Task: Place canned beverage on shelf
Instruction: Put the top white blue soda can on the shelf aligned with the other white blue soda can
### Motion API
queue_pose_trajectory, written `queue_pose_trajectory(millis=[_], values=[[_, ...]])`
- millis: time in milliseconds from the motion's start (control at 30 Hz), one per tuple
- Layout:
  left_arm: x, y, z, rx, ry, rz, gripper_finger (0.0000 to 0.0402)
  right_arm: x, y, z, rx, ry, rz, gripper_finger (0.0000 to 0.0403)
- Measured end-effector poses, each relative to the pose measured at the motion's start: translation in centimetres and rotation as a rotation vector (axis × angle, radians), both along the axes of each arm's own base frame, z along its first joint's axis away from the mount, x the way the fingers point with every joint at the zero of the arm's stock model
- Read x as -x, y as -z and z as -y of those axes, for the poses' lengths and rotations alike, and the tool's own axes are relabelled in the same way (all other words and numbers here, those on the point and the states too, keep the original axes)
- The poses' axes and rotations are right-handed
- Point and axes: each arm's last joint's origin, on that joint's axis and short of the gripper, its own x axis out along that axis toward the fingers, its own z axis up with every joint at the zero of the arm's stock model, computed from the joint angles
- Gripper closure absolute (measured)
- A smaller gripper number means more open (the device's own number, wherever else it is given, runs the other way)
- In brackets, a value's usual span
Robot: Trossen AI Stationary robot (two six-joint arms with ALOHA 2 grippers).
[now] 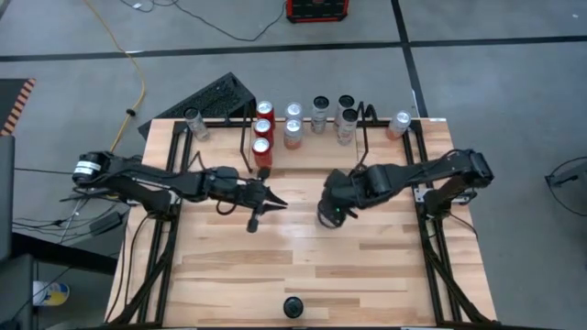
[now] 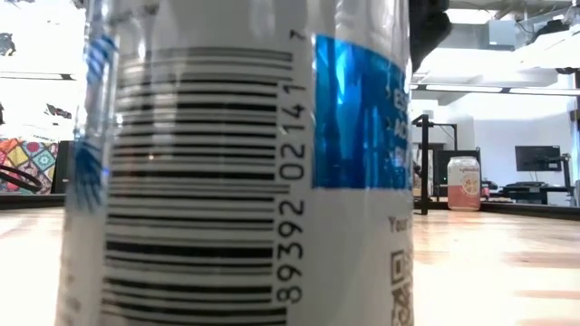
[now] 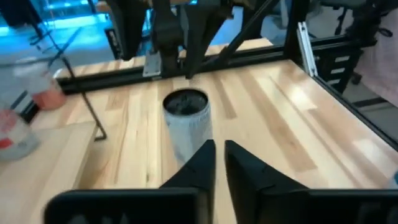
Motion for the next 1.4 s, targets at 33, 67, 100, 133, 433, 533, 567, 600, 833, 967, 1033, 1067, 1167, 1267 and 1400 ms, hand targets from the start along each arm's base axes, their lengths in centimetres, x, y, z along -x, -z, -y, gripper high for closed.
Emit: queue_pose_trajectory(millis=[33,67,100,133,433,533,567,600,833,967,1033,1067,1167,1267,1400], values=[[-0.5,-0.1,0.0,-0.004,0.006,0.001,0.0368,0.3,0.1,-0.4,0.017,-0.012,-0.024,0.0019],[-1.0,-0.1,0.1,-0.007,0.010,0.001,0.0355,0.6,0.1,-0.9,0.025,-0.032,-0.046,0.0019],[-1.4,-0.1,0.1,-0.007,0.016,-0.007,0.0340,0.8,0.1,-1.4,0.028,-0.050,-0.053,0.0019],[-1.9,-0.1,0.1,-0.007,0.018,-0.015,0.0324,0.9,0.1,-1.7,0.028,-0.058,-0.052,0.0019],[-7.2,0.1,0.3,0.005,0.006,-0.042,0.0161,4.8,-1.9,-3.3,0.125,0.037,0.004,0.0019],[-9.0,0.2,0.4,0.003,-0.008,-0.048,0.0116,6.8,-2.4,-3.6,0.125,0.057,0.078,0.0019],[-9.6,0.2,0.4,0.003,-0.012,-0.043,0.0103,7.5,-2.5,-3.7,0.124,0.064,0.107,0.0019],[-10.1,0.3,0.4,0.002,-0.012,-0.046,0.0092,8.0,-2.5,-3.7,0.118,0.065,0.135,0.0019],[-13.2,0.4,0.5,-0.133,0.023,-0.113,0.0046,10.0,-1.6,-3.5,0.062,0.051,0.259,0.0019],[-14.5,0.0,0.0,-0.118,-0.001,-0.131,0.0044,10.3,-1.0,-3.3,0.063,0.049,0.268,0.0019],[-15.1,0.5,-0.2,-0.113,-0.008,-0.154,0.0044,10.2,-0.9,-3.3,0.064,0.050,0.267,0.0019],[-15.4,0.9,-0.3,-0.114,-0.010,-0.165,0.0044,10.2,-0.9,-3.3,0.064,0.050,0.266,0.0019],[-16.0,2.1,-0.6,-0.096,-0.014,-0.201,0.0044,10.1,-0.8,-3.4,0.057,0.041,0.258,0.0019],[-16.2,2.6,-1.0,-0.061,-0.015,-0.217,0.0044,10.0,-0.7,-3.5,0.052,0.036,0.252,0.0019],[-16.2,2.6,-1.5,-0.053,-0.052,-0.220,0.0044,10.1,-0.7,-3.5,0.045,0.030,0.246,0.0019]])
